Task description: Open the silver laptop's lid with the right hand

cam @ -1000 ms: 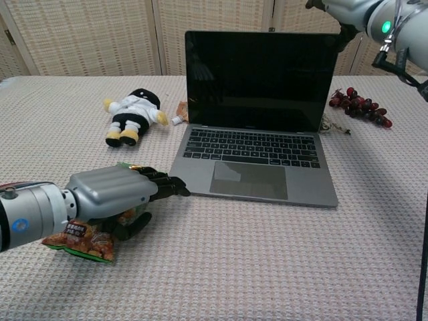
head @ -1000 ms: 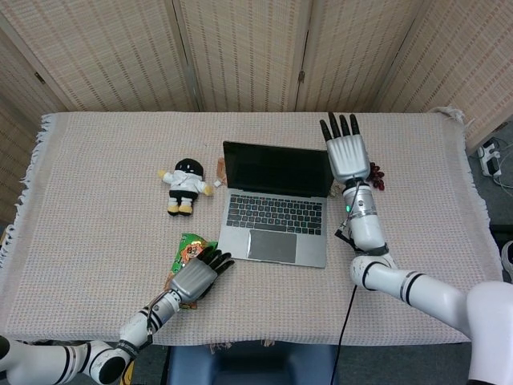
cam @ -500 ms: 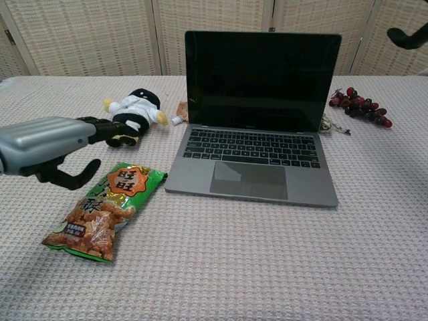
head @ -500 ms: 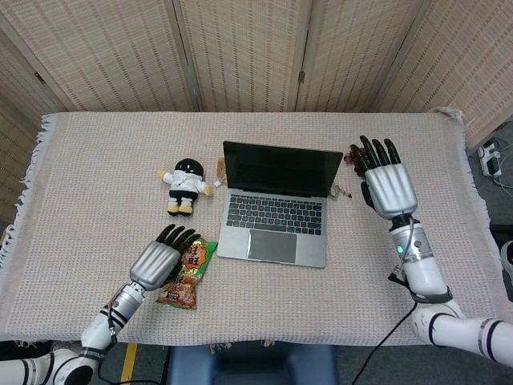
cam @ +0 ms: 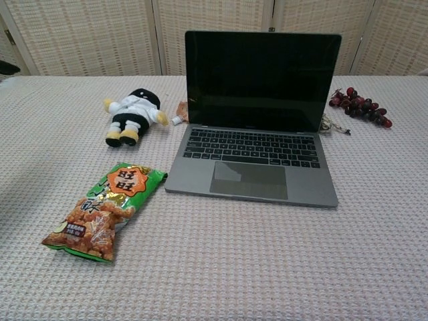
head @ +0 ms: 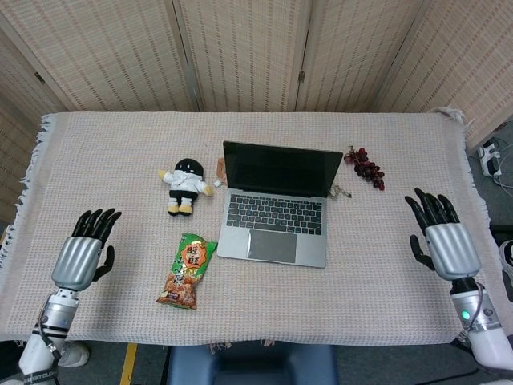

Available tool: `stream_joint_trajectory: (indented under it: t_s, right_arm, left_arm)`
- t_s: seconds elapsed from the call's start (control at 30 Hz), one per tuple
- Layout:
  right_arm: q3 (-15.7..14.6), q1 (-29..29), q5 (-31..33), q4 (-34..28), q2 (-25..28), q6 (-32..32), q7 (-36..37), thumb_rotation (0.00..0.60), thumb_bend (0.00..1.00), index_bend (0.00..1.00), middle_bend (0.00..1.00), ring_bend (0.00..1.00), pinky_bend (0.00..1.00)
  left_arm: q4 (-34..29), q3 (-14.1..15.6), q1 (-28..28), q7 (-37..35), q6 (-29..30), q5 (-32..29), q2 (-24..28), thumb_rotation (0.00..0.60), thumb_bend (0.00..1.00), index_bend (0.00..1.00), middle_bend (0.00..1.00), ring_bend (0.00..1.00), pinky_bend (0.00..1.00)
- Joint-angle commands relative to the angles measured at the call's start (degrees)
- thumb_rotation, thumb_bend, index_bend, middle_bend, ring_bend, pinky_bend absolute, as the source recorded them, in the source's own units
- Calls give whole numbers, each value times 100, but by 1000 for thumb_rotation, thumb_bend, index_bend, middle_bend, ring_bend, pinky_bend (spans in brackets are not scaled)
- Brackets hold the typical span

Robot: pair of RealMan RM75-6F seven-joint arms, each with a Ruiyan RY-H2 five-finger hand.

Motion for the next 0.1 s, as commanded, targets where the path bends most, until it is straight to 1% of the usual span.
stream_joint_trajectory:
  t_s: [0.03, 0.1]
  right_arm:
    - [-207, -419, -275, 201, -107, 377, 381, 600, 602, 0, 0, 0, 0]
    - [-252, -563, -370, 313, -170, 513, 464, 600, 602, 0, 0, 0, 0]
  left_arm:
    - [126, 144, 541, -316, 617, 348, 122, 600, 724, 109, 108, 0, 0]
    - [163, 216, 696, -330, 753, 442, 139, 600, 719, 109, 108, 1, 0]
